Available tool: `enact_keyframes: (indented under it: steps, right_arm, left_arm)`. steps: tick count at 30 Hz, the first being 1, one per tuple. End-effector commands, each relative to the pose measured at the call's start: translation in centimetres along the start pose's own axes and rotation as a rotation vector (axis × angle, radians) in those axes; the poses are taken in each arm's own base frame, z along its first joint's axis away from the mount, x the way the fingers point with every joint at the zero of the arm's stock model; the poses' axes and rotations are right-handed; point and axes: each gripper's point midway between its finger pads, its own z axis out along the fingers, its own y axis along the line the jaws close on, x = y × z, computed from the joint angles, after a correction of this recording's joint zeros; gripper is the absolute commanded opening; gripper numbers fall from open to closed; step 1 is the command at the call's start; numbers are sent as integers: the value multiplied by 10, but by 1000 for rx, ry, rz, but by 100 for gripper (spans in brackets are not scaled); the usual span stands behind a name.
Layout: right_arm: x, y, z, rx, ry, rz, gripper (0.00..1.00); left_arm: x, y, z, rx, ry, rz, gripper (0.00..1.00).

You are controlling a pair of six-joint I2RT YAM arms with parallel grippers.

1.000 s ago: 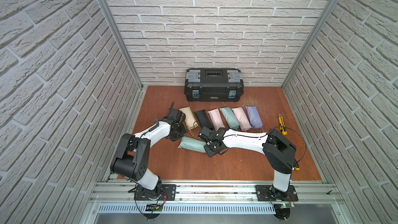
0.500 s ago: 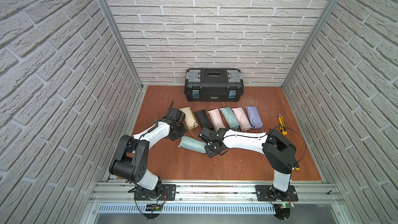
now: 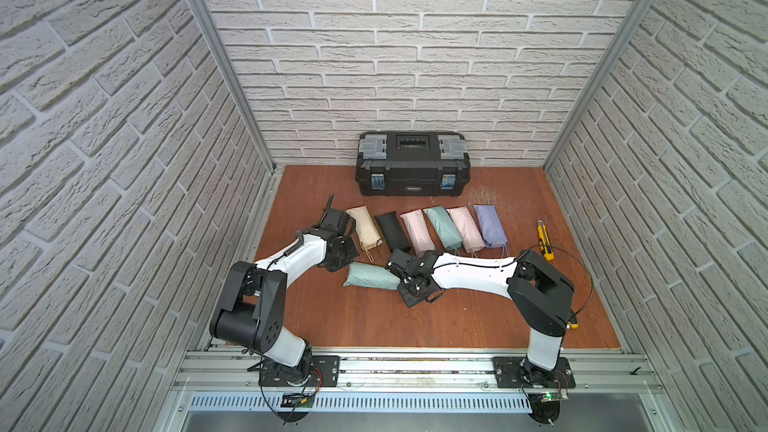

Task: Take umbrellas out of sleeves
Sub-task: Take out the umbrella from the umbrella sleeve.

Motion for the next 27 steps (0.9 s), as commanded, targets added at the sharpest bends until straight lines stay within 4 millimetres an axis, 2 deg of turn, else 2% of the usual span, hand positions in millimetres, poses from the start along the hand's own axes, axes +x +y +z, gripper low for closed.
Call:
enact_keyframes:
  steps: [1,27]
  right_arm:
    - [2,-9,-12,14,-16,13,3]
    - [7,-16,-18,30,-23,21,3]
  left_arm:
    - [-12,-3,-11,9,-44,5,0]
    - [-18,2,-20,12,-64,0,0]
